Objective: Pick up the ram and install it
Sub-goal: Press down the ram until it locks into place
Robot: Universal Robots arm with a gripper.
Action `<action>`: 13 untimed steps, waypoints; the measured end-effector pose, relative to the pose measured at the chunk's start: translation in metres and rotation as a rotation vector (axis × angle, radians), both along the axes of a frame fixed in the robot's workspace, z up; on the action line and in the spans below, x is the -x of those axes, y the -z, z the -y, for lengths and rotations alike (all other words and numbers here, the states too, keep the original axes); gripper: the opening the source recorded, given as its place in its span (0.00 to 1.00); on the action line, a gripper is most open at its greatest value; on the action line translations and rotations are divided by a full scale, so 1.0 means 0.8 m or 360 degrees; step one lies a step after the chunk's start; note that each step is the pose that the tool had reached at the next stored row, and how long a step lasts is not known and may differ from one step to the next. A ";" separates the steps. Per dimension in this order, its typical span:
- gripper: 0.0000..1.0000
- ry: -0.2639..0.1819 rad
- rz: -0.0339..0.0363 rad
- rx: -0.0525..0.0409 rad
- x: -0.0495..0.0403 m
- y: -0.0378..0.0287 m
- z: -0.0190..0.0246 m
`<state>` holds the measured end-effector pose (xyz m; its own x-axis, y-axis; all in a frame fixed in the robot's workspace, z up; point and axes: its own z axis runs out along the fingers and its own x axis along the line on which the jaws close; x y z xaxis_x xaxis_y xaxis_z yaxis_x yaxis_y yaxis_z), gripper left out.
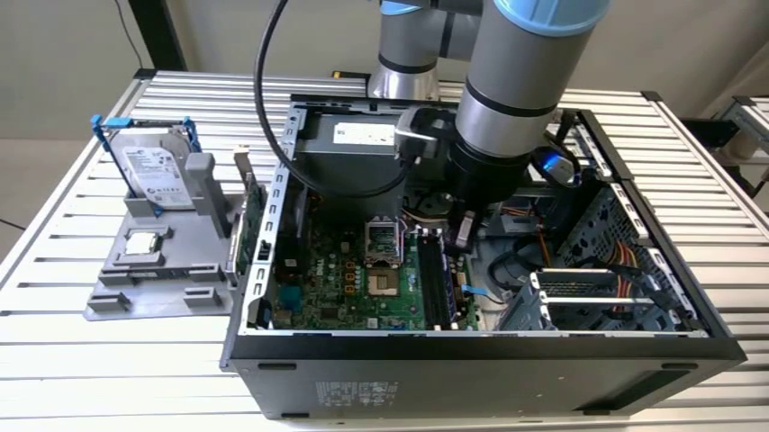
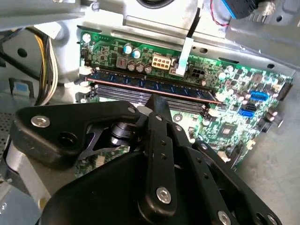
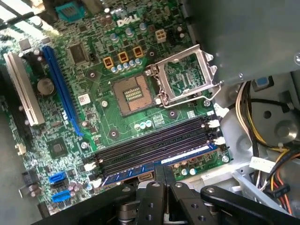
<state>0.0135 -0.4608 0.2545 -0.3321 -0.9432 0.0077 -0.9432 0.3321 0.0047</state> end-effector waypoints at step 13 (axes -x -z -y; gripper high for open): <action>0.00 -0.0309 0.0000 0.0000 -0.001 0.0000 0.0000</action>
